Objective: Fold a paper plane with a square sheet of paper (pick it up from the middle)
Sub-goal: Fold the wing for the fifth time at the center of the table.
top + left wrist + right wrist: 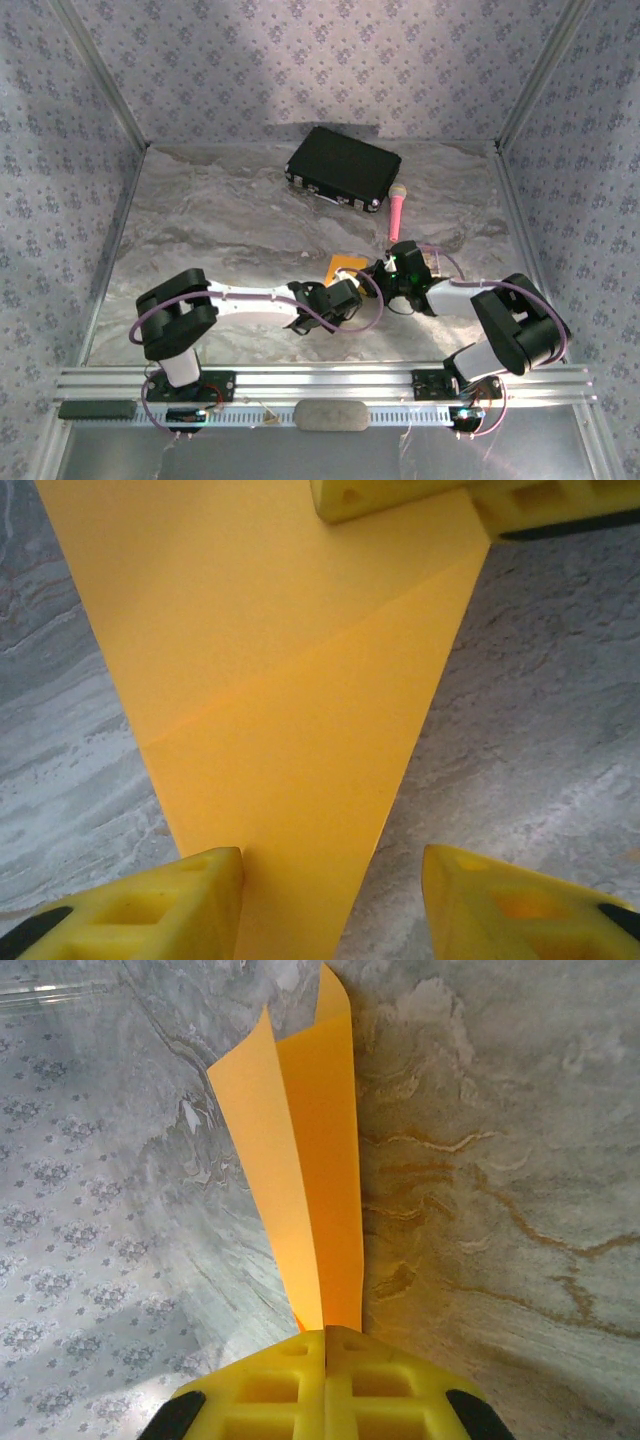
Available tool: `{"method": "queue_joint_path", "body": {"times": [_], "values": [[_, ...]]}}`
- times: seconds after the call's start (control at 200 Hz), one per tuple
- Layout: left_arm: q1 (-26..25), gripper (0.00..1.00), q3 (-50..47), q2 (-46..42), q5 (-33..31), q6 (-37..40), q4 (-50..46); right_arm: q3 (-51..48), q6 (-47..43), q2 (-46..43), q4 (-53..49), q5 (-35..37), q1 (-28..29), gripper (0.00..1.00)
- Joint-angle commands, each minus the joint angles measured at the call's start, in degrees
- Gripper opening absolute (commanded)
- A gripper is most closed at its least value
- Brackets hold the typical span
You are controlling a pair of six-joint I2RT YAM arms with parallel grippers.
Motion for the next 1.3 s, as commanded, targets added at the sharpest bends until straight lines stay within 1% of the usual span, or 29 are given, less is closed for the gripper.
{"method": "queue_joint_path", "body": {"times": [0.0, 0.205, 0.335, 0.46, 0.8, 0.949, 1.024, 1.119, 1.159, 1.254, 1.294], "values": [[-0.5, 0.48, 1.9, 0.9, -2.3, 1.1, -2.8, 0.0, 1.1, -1.2, -1.8, 0.9, 0.2, 0.0], [-1.2, 0.4, 2.5, 1.9, -4.0, 1.5, -4.2, 0.0, 1.0, -1.6, -2.0, 0.9, 0.0, 0.0], [-1.5, 0.32, 2.7, 1.9, -4.9, 1.7, -4.4, -0.1, 1.1, -1.9, -2.2, 1.1, -0.1, 0.0], [-1.6, 0.27, 2.6, 2.0, -5.5, 1.4, -4.6, -0.2, 1.0, -2.2, -2.4, 1.1, -0.1, 0.0], [-1.8, 0.18, 2.3, 1.9, -5.5, 1.7, -4.3, -0.5, 0.7, -2.8, -2.9, 1.1, -0.4, 0.0], [-1.8, 0.12, 2.4, 2.1, -5.3, 1.5, -3.9, -0.2, 0.2, -3.2, -3.1, 1.1, -0.4, 0.02], [-1.8, 0.1, 1.9, 2.0, -4.5, 0.9, -3.0, 0.4, -1.1, -3.8, -5.4, 1.2, -0.9, 0.05], [-1.7, 0.09, 1.4, 1.9, -3.7, -0.3, -2.3, 2.0, -5.3, -6.1, -13.7, 1.9, -2.2, 0.11], [-1.7, 0.08, 1.1, 1.9, -3.1, -0.7, -1.8, 2.6, -7.2, -7.7, -16.8, 2.5, -2.9, 0.15], [-1.2, 0.09, 0.5, 1.5, -1.7, -2.1, -0.6, 3.3, -10.6, -12.6, -24.5, 5.3, -4.6, 0.31], [-0.8, 0.09, 0.0, 1.3, -0.7, -2.5, 0.2, 3.3, -11.6, -14.7, -26.9, 6.5, -5.2, 0.33]]}}
